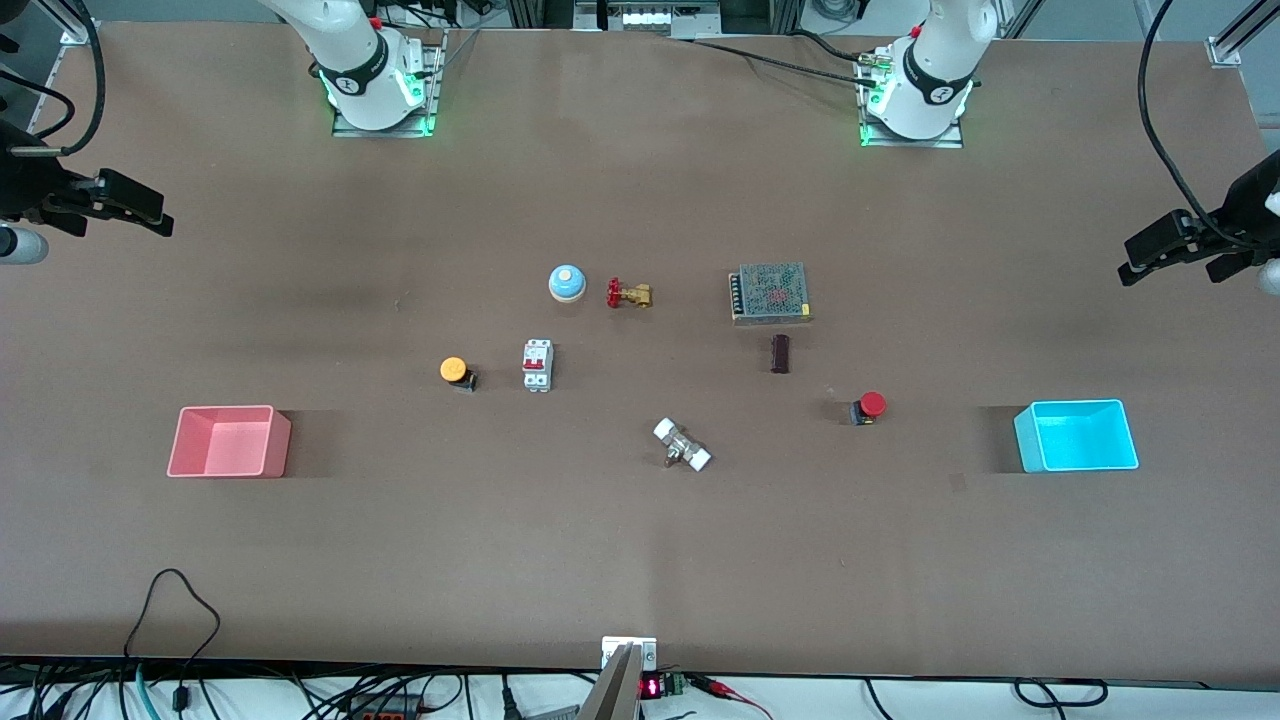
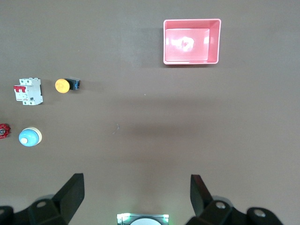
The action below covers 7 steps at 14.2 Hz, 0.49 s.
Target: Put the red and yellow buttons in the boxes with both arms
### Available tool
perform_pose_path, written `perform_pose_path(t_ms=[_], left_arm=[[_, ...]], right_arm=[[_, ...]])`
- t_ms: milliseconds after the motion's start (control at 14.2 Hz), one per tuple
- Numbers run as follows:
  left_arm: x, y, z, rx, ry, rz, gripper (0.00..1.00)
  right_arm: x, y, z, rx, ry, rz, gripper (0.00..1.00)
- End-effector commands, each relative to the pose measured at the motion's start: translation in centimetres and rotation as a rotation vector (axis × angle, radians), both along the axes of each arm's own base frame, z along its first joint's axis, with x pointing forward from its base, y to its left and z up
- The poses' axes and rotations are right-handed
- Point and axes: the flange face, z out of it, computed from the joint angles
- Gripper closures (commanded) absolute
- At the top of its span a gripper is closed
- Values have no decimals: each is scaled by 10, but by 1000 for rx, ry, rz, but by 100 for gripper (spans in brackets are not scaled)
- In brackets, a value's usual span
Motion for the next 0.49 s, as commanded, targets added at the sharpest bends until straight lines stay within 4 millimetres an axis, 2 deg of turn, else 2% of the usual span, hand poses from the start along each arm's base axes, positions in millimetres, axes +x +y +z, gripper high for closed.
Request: perform_pose_path(t_ms=[0, 282, 423], left_arm=[[-3, 1, 2, -11, 1, -5, 5], [-2, 2, 2, -11, 2, -2, 18], [-2, 2, 1, -11, 4, -2, 19]], right_arm=[[-7, -3, 7, -7, 4, 5, 0], [-6, 1, 8, -8, 0, 8, 0], [-5, 0, 7, -9, -1, 7, 0]])
